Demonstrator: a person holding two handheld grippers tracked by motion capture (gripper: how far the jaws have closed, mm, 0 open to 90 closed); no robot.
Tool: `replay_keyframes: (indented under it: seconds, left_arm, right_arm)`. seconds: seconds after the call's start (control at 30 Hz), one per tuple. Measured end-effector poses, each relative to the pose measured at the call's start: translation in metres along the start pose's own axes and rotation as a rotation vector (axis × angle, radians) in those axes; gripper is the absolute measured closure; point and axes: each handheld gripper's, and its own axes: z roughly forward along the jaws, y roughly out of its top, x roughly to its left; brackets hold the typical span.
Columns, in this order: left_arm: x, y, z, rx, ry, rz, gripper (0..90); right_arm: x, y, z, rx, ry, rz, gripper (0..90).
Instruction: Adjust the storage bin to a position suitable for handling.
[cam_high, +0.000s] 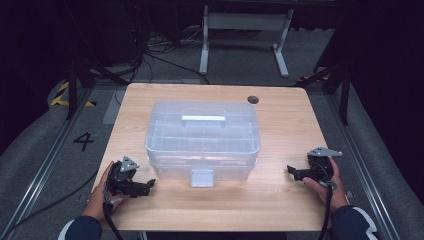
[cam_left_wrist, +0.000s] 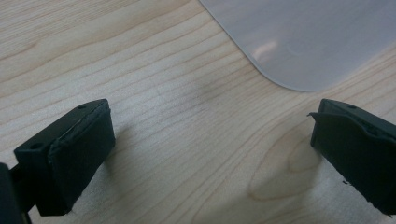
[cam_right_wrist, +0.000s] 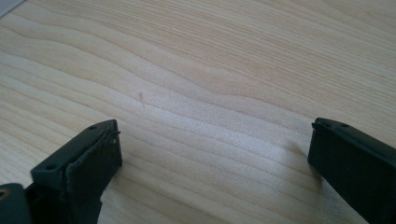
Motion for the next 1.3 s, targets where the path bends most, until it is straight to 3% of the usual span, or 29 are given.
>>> replay_keyframes:
  seconds: [0.37, 0.57, 0.7, 0.8, 0.83, 1.23, 1.3]
  left_arm:
    - [0.003, -0.004, -0.004, -0.001, -0.023, 0.035, 0.3]
    - [0.005, -0.004, -0.003, -0.006, -0.045, 0.049, 0.3]
    - [0.006, -0.004, -0.003, -0.006, -0.05, 0.06, 0.5]
    - [0.007, -0.004, -0.003, -0.005, -0.052, 0.063, 0.5]
    - [0.007, -0.004, -0.003, -0.005, -0.052, 0.063, 0.5]
    - [0.008, -0.004, -0.004, -0.002, -0.058, 0.082, 0.5]
    - [0.007, -0.004, -0.003, 0.0, -0.063, 0.069, 0.5]
  right_arm:
    - [0.0, 0.0, 0.0, 0.0, -0.005, 0.004, 2.9]
    - [-0.002, 0.0, -0.001, 0.005, 0.016, -0.015, 3.9]
    - [-0.001, 0.001, -0.004, -0.011, 0.04, -0.042, 21.2]
    - [0.001, 0.002, -0.005, -0.013, 0.035, -0.064, 22.4]
    - [0.003, 0.004, -0.007, -0.015, 0.062, -0.069, 25.0]
    - [0.017, 0.021, -0.034, -0.112, 0.127, -0.102, 27.2]
    - [0.02, 0.026, -0.039, -0.122, 0.139, -0.108, 27.4]
